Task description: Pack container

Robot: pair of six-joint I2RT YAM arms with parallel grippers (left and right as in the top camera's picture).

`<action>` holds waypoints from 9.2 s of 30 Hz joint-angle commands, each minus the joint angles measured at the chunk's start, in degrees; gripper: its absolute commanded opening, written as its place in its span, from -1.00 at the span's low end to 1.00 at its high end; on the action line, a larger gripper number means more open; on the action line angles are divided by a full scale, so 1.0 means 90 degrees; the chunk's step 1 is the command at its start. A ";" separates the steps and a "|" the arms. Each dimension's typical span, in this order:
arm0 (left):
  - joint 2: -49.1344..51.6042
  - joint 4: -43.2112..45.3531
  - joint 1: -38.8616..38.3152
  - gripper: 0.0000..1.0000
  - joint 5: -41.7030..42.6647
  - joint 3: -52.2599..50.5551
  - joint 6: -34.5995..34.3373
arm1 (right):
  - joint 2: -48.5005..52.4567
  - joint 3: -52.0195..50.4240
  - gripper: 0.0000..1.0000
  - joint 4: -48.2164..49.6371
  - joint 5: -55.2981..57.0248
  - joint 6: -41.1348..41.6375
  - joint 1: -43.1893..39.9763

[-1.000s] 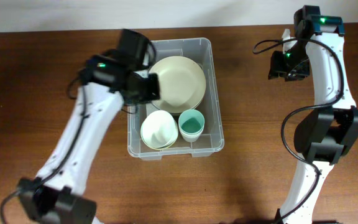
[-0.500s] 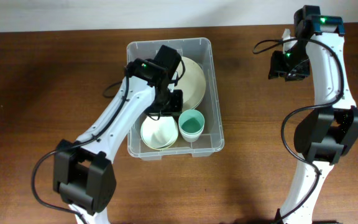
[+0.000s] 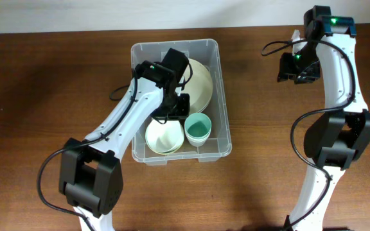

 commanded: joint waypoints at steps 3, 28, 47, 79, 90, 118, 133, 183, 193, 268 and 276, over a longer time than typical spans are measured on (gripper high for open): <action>0.0058 0.0151 -0.0019 -0.99 0.0068 -0.0267 0.0126 | -0.0274 0.0131 -0.01 -0.0017 0.0058 0.0051 0.0005; -0.0750 -0.0707 -0.0002 -0.99 -0.0304 0.0491 0.0104 | -0.0274 0.0131 -0.02 -0.0022 0.0058 0.0051 0.0005; -0.1122 -0.1292 -0.0478 -0.99 -0.0112 -0.0393 -0.1729 | -0.0274 0.0131 -0.01 -0.0044 0.0053 0.0053 0.0005; -0.1037 0.0282 -0.0474 -0.98 -0.0350 -0.1671 -0.2079 | -0.0274 0.0131 -0.02 -0.0073 0.0053 0.0051 0.0005; -0.0799 0.0333 -0.0474 -0.99 -0.0274 -0.1678 -0.2076 | -0.0274 0.0131 -0.02 -0.0073 0.0056 0.0051 0.0005; -0.1384 0.0721 0.2229 -0.82 -0.2404 0.0784 0.0600 | -0.1209 0.0529 -0.07 0.1396 0.0221 -0.0192 0.0719; -0.1122 0.1168 0.4566 0.99 -0.1569 0.0782 0.0971 | -0.1202 0.0452 0.98 0.2701 0.0396 -0.0304 0.1292; -0.7320 0.1700 0.4709 0.99 -0.1491 -0.4877 0.1736 | -0.3723 0.0449 0.98 -0.0627 0.1392 0.0721 0.1710; -0.7320 0.1705 0.4709 0.99 -0.1707 -0.4877 0.1734 | -0.5304 -0.0651 0.98 -0.0534 0.1795 0.1013 0.1710; -0.7320 0.1841 0.4709 0.99 -0.2370 -0.4877 0.1695 | -1.3194 -1.1349 0.98 0.6081 0.0760 -0.0619 0.0877; -0.7320 0.1819 0.4709 0.99 -0.2370 -0.4877 0.1695 | -1.4447 -1.2701 0.98 0.7305 0.0733 -0.0627 0.0889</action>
